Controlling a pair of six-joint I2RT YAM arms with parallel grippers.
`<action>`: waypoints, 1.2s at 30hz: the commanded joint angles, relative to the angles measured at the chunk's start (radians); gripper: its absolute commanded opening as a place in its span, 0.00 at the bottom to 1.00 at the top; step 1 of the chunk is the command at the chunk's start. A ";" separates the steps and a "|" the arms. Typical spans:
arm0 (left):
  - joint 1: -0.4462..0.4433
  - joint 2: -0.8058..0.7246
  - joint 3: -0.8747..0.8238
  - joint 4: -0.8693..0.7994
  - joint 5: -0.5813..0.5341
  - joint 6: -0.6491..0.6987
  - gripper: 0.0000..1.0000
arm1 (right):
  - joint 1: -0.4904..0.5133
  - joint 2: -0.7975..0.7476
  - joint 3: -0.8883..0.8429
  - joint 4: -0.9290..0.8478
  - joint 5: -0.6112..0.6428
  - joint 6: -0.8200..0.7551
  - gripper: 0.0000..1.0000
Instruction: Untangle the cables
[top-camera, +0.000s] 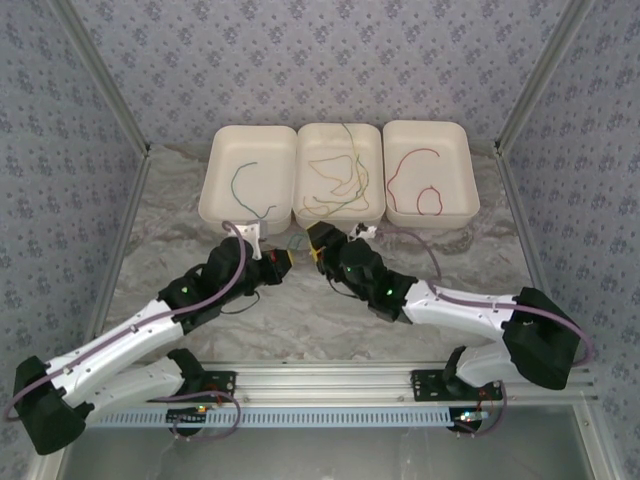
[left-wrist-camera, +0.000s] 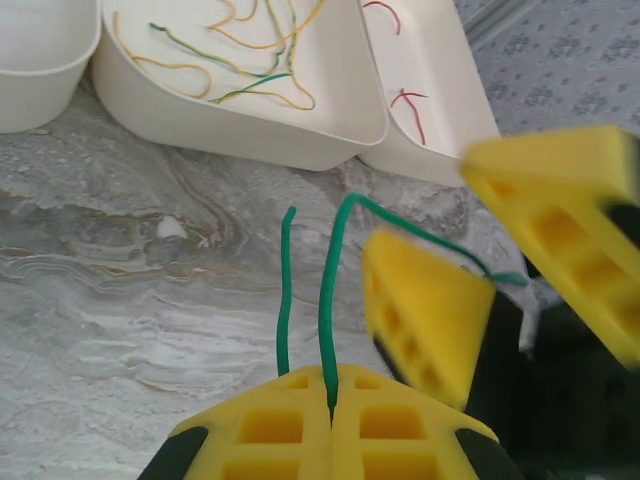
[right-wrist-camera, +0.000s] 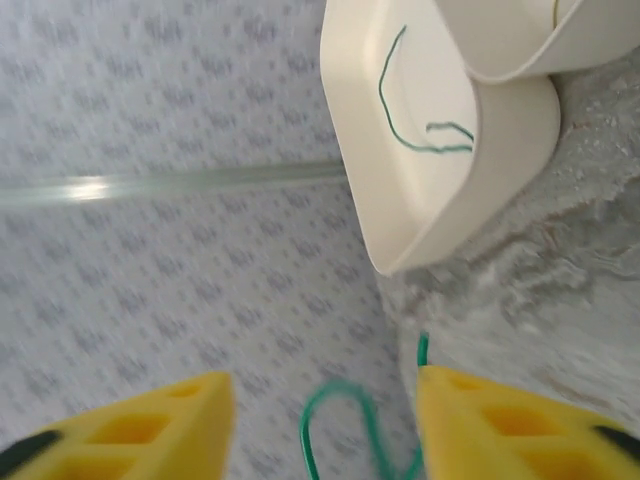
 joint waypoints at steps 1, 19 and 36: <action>-0.023 -0.010 -0.012 0.017 -0.014 0.003 0.00 | -0.045 0.003 0.041 0.056 -0.017 0.012 0.31; -0.153 0.285 0.125 -0.116 0.107 0.148 0.00 | -0.232 -0.094 0.490 -0.707 -0.231 -0.794 0.00; -0.156 -0.125 -0.066 0.055 -0.053 -0.070 0.62 | -0.355 -0.161 0.496 -0.670 -0.701 -1.019 0.00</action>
